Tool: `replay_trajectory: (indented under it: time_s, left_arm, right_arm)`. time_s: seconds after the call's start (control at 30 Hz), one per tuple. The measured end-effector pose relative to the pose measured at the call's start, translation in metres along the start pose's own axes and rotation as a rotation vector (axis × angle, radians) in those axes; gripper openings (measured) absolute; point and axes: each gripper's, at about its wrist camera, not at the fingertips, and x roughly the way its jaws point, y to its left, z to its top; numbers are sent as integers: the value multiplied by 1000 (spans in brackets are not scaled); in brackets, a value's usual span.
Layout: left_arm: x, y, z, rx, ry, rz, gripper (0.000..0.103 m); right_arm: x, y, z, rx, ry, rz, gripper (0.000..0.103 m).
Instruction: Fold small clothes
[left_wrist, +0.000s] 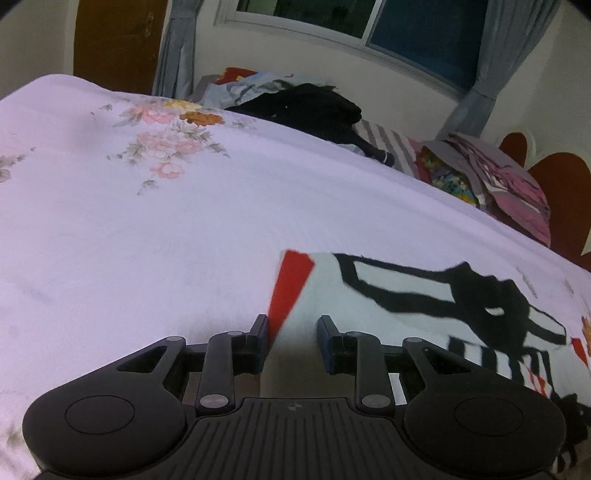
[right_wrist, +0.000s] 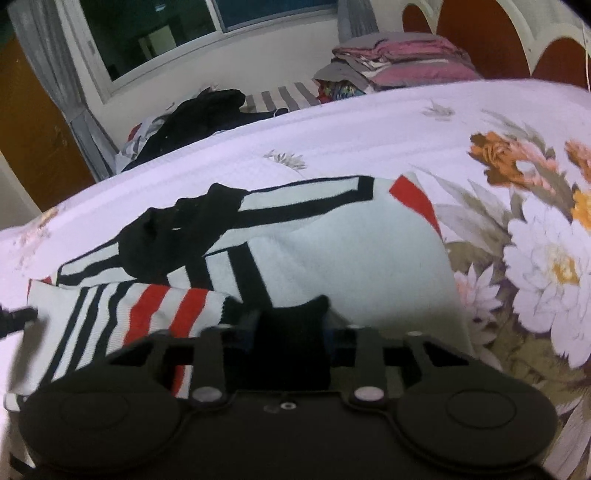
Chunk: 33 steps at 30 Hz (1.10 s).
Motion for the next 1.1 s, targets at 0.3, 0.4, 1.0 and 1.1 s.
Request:
replay_trajectory:
  time_s: [0.3, 0.4, 1.0, 1.1]
  left_arm:
    - [20, 5, 2, 0, -57, 70, 27]
    - [21, 1, 1, 24, -70, 87, 27]
    - [-58, -67, -57, 177, -13, -90, 28]
    - [-54, -70, -79, 207, 16, -64, 28]
  right_arm:
    - [-16, 13, 4, -130, -159, -75, 9]
    - [7, -5, 0, -58, -57, -84, 3]
    - [-18, 53, -6, -180, -54, 90, 33]
    - [-14, 59, -17, -215, -17, 78, 34]
